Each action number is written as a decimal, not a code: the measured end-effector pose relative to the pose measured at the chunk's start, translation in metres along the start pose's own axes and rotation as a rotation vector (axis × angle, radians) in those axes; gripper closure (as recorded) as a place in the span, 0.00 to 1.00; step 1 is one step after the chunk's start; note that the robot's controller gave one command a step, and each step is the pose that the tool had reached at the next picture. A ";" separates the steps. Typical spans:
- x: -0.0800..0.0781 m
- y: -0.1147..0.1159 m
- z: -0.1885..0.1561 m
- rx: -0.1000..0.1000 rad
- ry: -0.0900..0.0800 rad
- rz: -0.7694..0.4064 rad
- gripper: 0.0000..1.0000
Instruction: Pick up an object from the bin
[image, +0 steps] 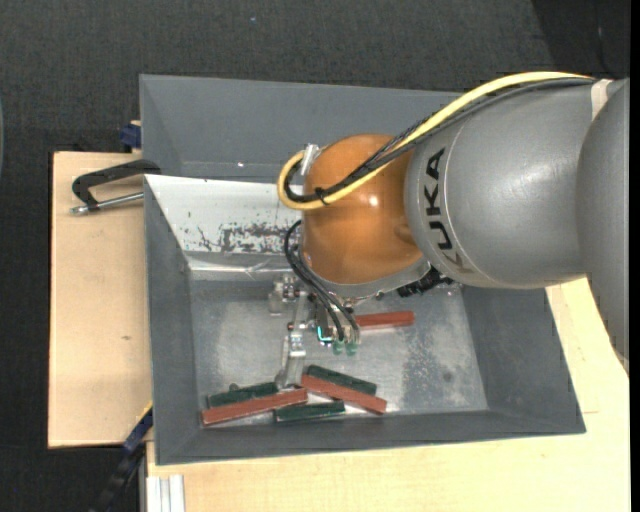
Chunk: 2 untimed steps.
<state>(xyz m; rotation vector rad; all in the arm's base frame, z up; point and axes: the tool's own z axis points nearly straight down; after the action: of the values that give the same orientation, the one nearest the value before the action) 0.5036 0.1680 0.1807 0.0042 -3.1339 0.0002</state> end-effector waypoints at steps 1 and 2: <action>-0.002 -0.001 -0.004 -0.002 -0.008 0.002 0.00; -0.017 0.029 0.024 -0.003 -0.015 0.052 0.00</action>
Offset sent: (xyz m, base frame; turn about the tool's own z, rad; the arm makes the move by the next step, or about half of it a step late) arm 0.0243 0.0577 -0.0565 0.0904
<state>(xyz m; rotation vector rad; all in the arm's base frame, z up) 0.5199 0.1968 0.1564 -0.0775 -3.1474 -0.0037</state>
